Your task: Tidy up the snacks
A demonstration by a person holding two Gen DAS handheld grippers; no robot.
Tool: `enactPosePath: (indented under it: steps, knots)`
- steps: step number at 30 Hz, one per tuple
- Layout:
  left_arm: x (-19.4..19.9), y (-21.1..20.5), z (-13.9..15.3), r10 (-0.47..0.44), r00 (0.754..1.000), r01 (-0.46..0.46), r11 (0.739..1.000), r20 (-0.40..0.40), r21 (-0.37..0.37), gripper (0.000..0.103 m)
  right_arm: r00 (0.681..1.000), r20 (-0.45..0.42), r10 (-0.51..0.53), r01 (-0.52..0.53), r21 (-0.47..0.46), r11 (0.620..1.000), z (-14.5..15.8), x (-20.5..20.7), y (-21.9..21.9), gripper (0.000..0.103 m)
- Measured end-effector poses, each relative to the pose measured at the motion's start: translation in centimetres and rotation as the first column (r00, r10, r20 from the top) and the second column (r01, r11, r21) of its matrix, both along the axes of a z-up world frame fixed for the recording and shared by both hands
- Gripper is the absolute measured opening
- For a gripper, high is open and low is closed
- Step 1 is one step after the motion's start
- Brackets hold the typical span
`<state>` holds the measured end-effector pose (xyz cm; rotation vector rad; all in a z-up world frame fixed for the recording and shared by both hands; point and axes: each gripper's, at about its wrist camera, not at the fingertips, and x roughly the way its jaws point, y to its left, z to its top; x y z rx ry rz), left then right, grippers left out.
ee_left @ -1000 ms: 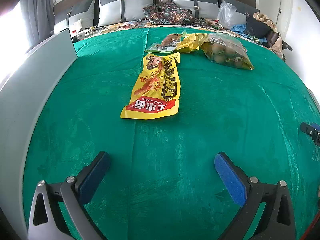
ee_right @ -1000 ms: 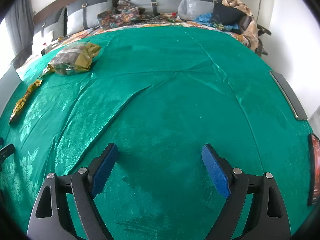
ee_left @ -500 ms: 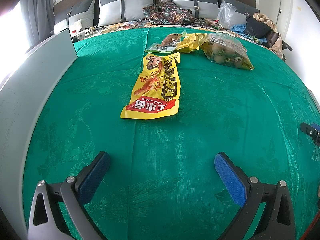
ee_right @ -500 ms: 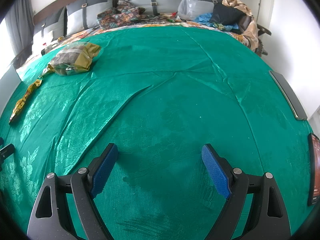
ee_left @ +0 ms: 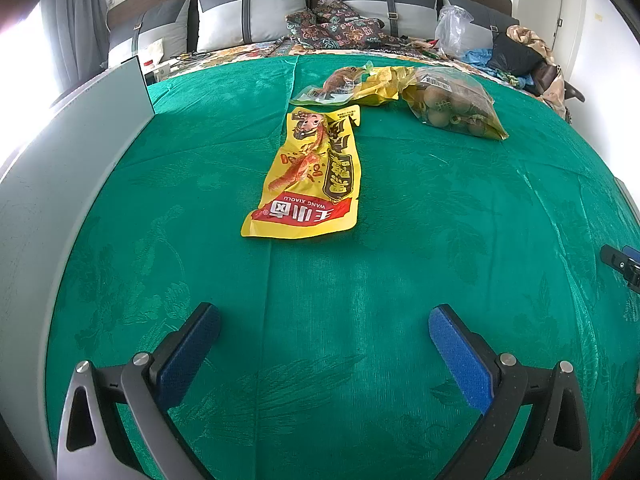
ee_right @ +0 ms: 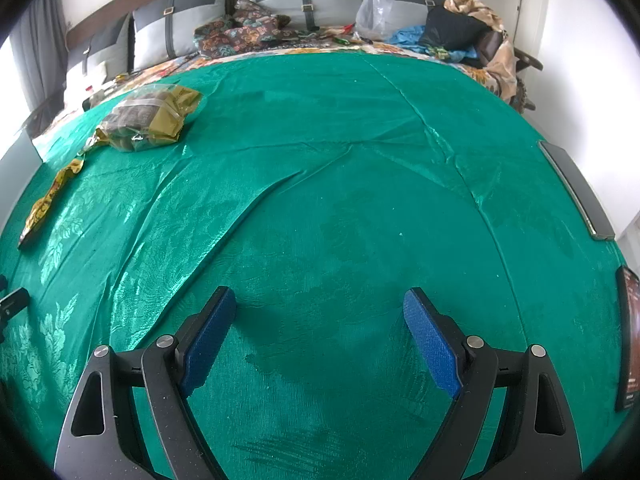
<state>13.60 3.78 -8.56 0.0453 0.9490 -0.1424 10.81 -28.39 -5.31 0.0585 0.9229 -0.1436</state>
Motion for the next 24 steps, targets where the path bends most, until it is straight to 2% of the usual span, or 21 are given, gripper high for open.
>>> enactPosePath:
  steps: [20, 24]
  knots:
    - [-0.05, -0.01, -0.02, 0.0, 1.0, 0.0, 1.0, 0.0, 0.0, 0.103, 1.0, -0.001, -0.001, 0.001, -0.001, 1.0, -0.03, 0.02, 0.01, 0.088]
    - [-0.13, -0.04, 0.06, -0.047, 0.999, 0.047, 0.999, -0.027, 0.007, 0.103, 1.0, -0.001, -0.001, 0.001, -0.001, 1.0, -0.03, 0.02, 0.02, 0.088]
